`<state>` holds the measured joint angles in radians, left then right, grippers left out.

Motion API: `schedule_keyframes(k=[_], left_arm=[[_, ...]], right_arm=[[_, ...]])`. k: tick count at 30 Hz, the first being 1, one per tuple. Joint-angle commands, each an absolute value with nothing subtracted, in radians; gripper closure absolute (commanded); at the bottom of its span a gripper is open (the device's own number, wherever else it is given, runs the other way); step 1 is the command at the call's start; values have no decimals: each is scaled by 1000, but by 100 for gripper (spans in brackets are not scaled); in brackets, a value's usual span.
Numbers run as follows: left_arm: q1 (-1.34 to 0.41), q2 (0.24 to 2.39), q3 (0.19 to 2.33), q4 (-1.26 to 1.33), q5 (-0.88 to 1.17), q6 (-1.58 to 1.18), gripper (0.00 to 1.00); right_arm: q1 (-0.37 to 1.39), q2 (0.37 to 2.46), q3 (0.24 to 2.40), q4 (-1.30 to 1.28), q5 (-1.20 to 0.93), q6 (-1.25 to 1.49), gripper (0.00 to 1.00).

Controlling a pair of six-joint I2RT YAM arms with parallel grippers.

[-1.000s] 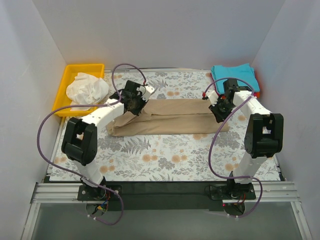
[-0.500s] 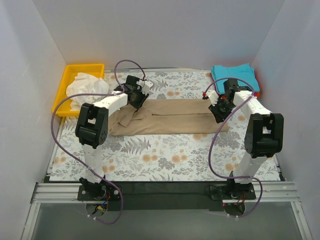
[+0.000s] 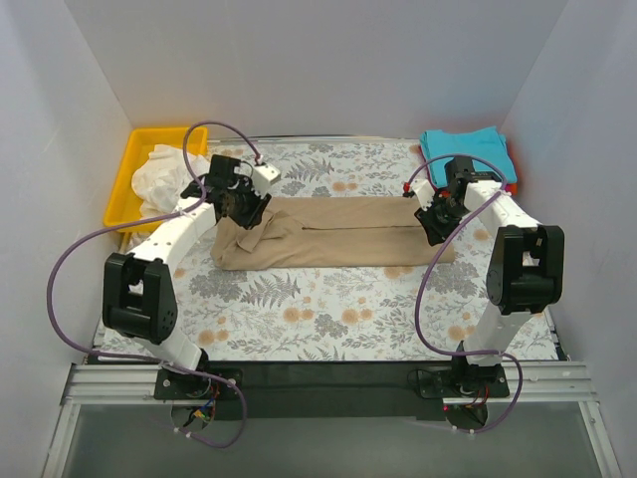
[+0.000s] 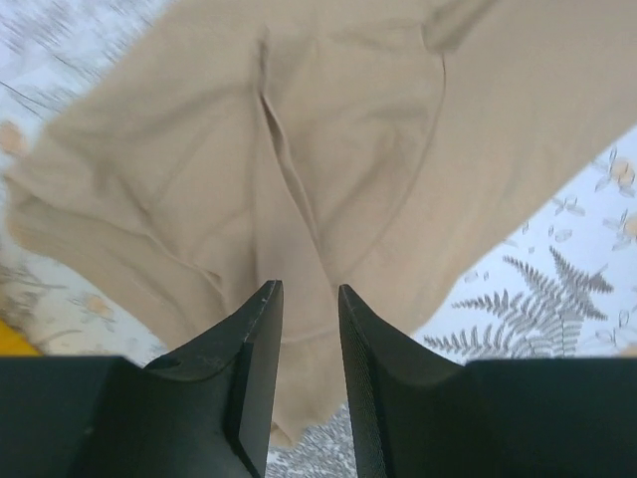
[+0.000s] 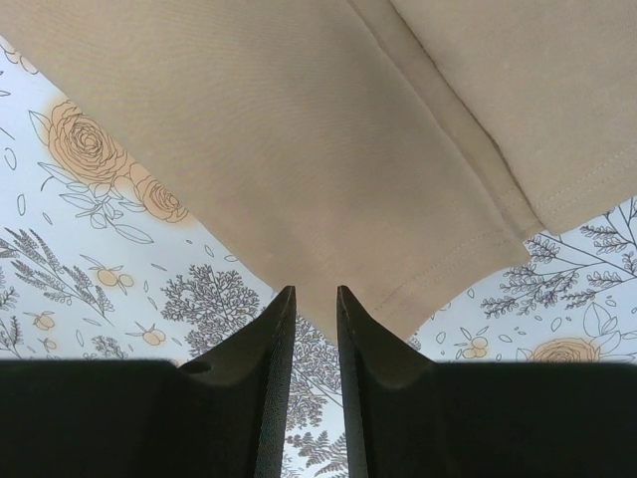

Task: Fold and stack the t-shirts
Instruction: Fold the tshirt

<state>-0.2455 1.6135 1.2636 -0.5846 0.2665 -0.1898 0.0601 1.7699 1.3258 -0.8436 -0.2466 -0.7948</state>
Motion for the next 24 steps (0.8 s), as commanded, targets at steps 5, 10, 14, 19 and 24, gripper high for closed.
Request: schedule_keyframes(k=[5,10,14,19,24], left_arm=[[-250,1657,1155,-649,222,-103,69],[-250,1697,1154,-631,189,-103,67],[-250,1723,1158,-591,160,-106,67],[-250,1759,1173,-587,160,-98,69],[-250,1753,1195,-575,138,-95,95]], right_arm=[[58,1766,1336,-857,-261,-784,74],[58,1770,1325,-857,-258,-785,74],[58,1772,1325,-856,-256,-787,75],[58,1775,1330,-856,-247,-793,75],[58,1776,1333,-857,-244,-796,75]])
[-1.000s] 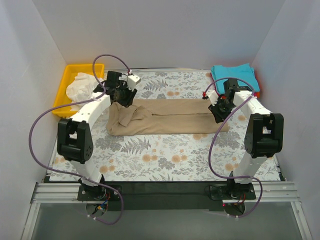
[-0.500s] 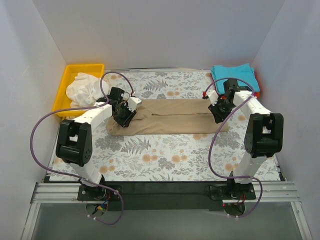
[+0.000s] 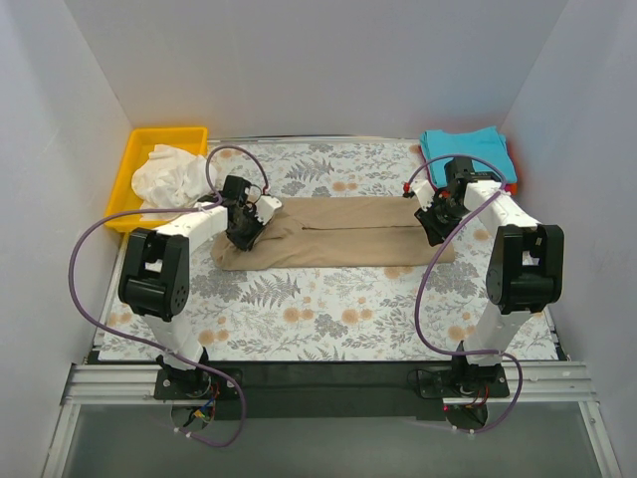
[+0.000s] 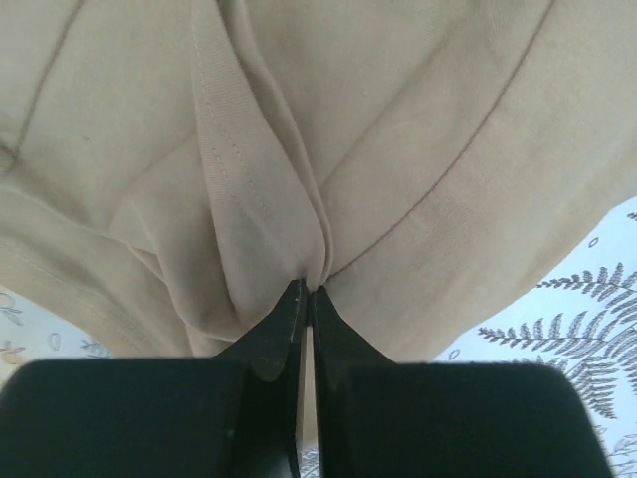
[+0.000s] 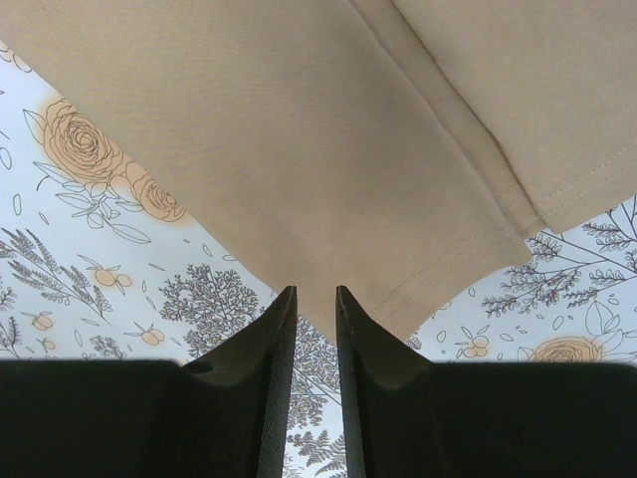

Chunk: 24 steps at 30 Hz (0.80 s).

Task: Fold and stack the t-shirts
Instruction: Fold the tshirt

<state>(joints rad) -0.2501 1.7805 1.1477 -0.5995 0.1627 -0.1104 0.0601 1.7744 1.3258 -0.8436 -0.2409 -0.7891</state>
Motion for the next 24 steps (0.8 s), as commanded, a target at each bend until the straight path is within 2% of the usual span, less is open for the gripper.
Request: schedule_keyframes(k=[1,8,16,17,23,24], left_arm=[[-247,1752,1204,-574,137,-98,100],[-235,1813,1356,-575,123,-80,100],[-183,1989,1489,-477,80,-113,98],[-178,1996,1496,-477,78,-115,96],[-144,1961,1506,-423,92,-193,61],[-144,1947,1502,-423,103,-204,61]], right_arm=[[58,1773,1330,-856,-244,-798,75],[58,1776,1318,-854,-245,-799,75],[60,1781,1318,-854,-245,-796,75],[58,1779,1319,-854,-242,-796,76],[58,1796,1338,-851,-256,-785,77],[57,1801,1342,-851,-258,-781,77]])
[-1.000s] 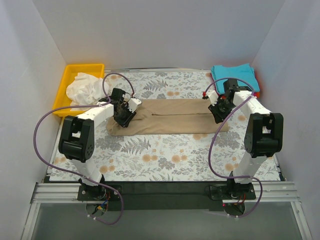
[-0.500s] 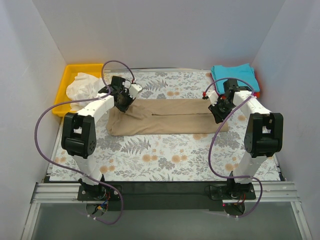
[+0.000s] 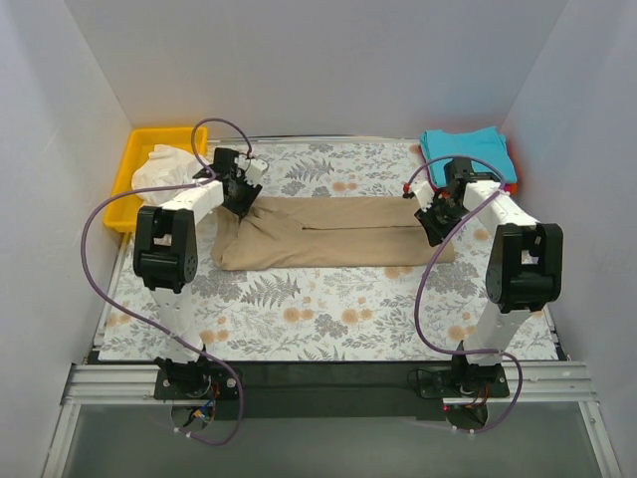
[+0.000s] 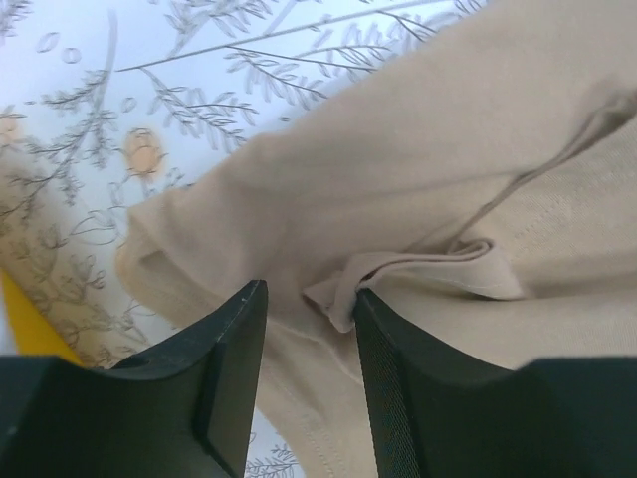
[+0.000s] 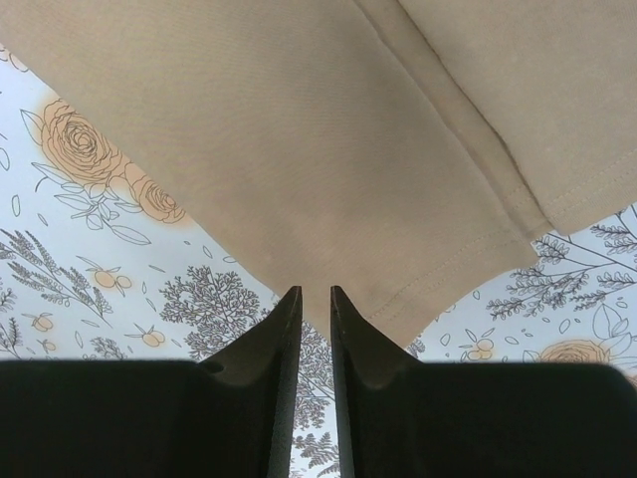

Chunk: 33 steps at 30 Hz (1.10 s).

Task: Fold and stack the t-shirts
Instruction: Fold the tshirt

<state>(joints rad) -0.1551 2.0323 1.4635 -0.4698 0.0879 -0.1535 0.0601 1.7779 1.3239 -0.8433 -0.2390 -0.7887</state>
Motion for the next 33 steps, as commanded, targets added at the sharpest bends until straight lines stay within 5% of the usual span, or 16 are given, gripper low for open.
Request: schedule_keyframes(k=[1,13,21,28,33], left_arm=[[-144,1925,1493,-423,110,-228,61],[-149,1756,1352,-585,276,-436,69],[-163,1879,1335,-523,252,-517,77],[-163,2061,1480,-512,222,-528,77],[-166,2299,1801,-558,267,-497,77]], right_arm=[[60,1804,1351,-848,-259,-773,79],[75,1940,1382,-775,-224,-715,88],[89,1922,1257,-759,-175,-712,91],[222,1758,1007,-827,-204,-716,91],[426,1666,933,-919,-374,-698,91]])
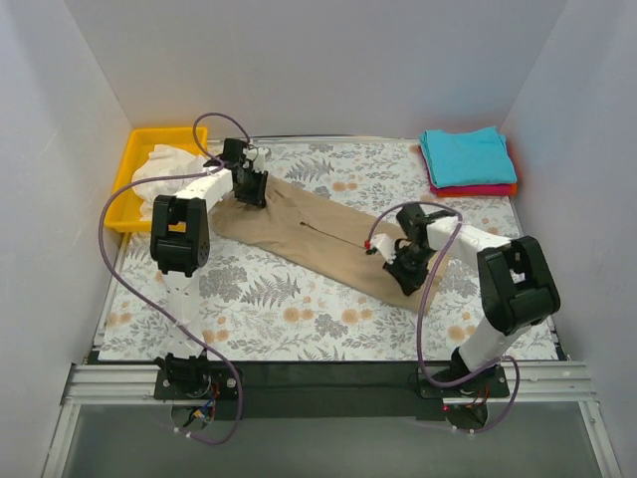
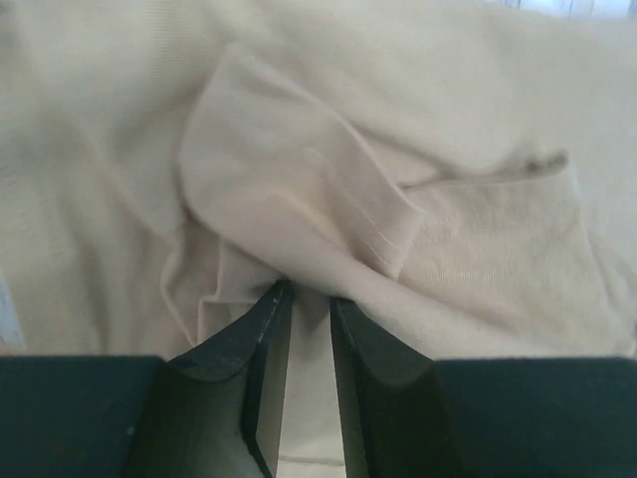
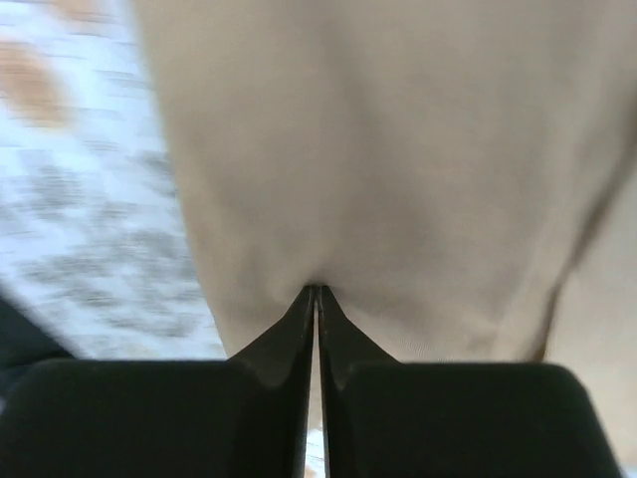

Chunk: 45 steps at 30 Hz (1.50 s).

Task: Fold and stack the t-shirts
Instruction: Fold the tshirt

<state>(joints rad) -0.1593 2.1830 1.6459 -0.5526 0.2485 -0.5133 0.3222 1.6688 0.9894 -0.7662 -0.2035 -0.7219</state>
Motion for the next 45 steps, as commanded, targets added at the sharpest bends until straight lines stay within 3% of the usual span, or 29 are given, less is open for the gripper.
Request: schedule_keyframes(k=[1,3,7,17,19,23,27,33,41,45], left_arm=[[-166,2325,1859,-587,276,-495,76],[-166,2368,2024,-632,313,-499,70],[-166,2294,2083,-655,371,-522,64],[-187,1988,1630,-558,322,-615,62],[-190,1971,1580,-546,315,-644,65],[-192,2006,1531,-558,244,-718,80],[-192,2049,1528,-537,184,-727,84],[-192,2169,1609,-541,156,-686,86],[-248,2417,1967,-604,164,-586,86],[-287,2537,2138,-609,201,-545,84]], right_arm=[[469,1645,946,-960,-459,-696,91],[488,1629,1003,-992,-518,-687,90],[453,1574,1104,-1017,-473,-676,89],[324,1752,1253,-865,-204,-678,89],[325,1799,1269,-839,-175,-672,89],[325,1855,1264,-815,-143,-644,91],[334,1876,1217,-813,-152,-630,92],[429,1847,1097,-810,-242,-586,92],[575,1865,1025,-766,-429,-468,92],[656,1850,1040,-651,-495,-416,87]])
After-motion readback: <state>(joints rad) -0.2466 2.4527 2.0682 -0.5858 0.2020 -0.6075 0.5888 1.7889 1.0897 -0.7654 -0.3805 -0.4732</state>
